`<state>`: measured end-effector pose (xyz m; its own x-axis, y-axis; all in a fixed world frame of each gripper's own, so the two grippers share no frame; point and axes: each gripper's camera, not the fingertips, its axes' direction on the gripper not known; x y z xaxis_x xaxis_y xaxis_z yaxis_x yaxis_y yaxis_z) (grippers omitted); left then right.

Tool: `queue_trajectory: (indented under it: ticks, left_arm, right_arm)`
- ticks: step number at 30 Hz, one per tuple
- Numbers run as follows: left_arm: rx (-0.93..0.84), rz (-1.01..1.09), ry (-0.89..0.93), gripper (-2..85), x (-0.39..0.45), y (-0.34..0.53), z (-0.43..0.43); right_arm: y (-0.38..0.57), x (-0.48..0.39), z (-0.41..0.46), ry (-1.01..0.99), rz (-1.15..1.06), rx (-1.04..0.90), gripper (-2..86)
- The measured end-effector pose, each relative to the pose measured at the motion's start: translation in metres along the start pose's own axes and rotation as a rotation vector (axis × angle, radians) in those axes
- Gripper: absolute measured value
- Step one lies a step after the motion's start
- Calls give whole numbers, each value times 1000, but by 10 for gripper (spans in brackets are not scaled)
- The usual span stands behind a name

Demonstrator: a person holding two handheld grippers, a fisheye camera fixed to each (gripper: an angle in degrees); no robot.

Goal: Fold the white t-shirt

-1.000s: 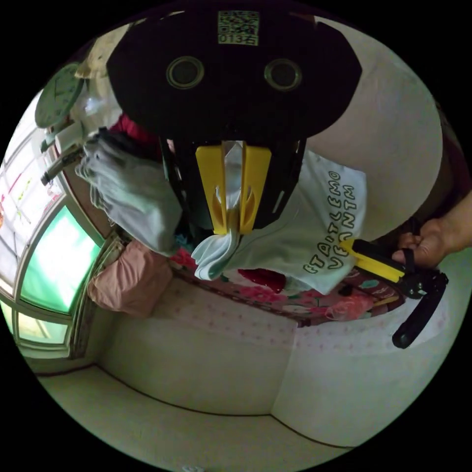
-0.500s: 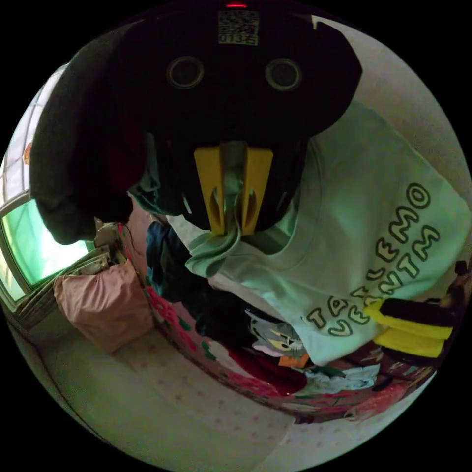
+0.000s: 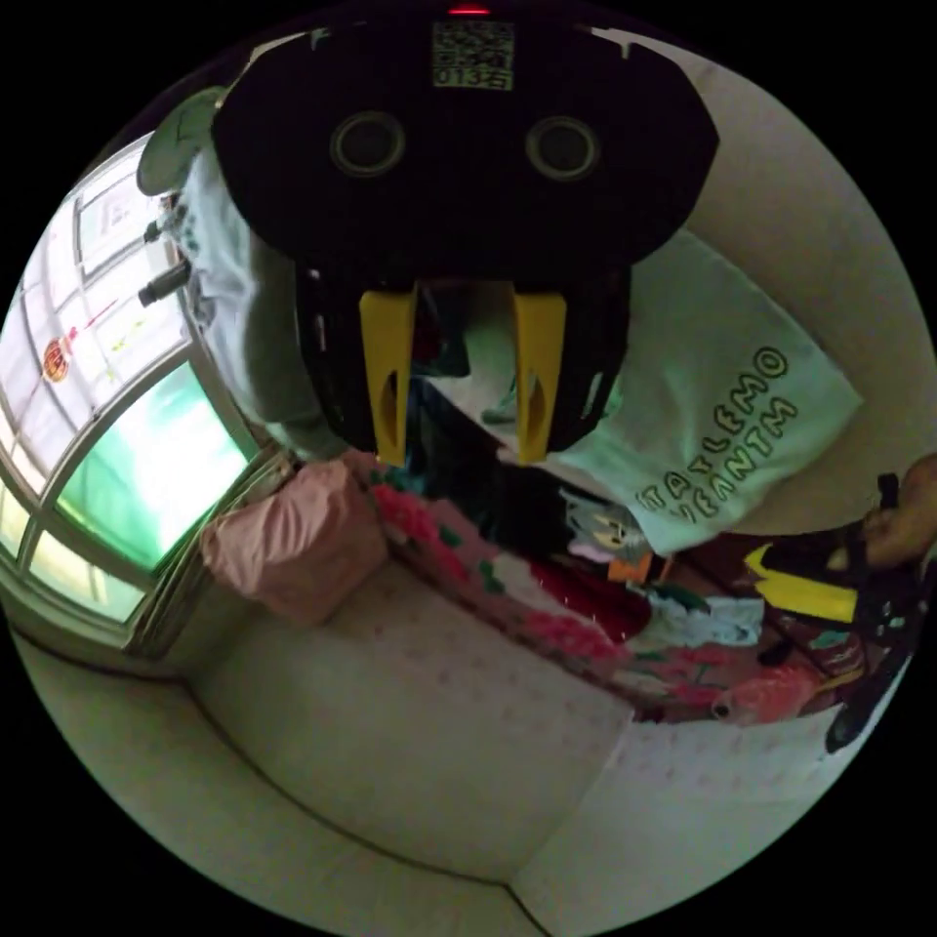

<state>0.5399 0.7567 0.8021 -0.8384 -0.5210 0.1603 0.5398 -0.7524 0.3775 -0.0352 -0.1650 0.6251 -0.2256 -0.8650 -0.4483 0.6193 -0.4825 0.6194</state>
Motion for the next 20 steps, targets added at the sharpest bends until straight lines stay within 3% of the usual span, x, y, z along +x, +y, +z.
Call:
queue_trajectory:
  ticks: [3, 7, 13, 20]
  left_arm:
    - [33, -116, 61, 89, -9, 28, -27]
    - [32, 20, 194, 84, 68, 98, -66]
    - [-50, 297, 460, 102, 262, 200, -113]
    - [-51, 611, 636, 111, 490, 230, -154]
  right_arm:
    - [46, 17, -66, -46, 46, 129, 138]
    - [143, 26, -136, -120, 108, 157, 112]
    - [348, 59, -216, -99, 261, -158, 101]
    - [560, 214, -269, 163, 448, -500, 107]
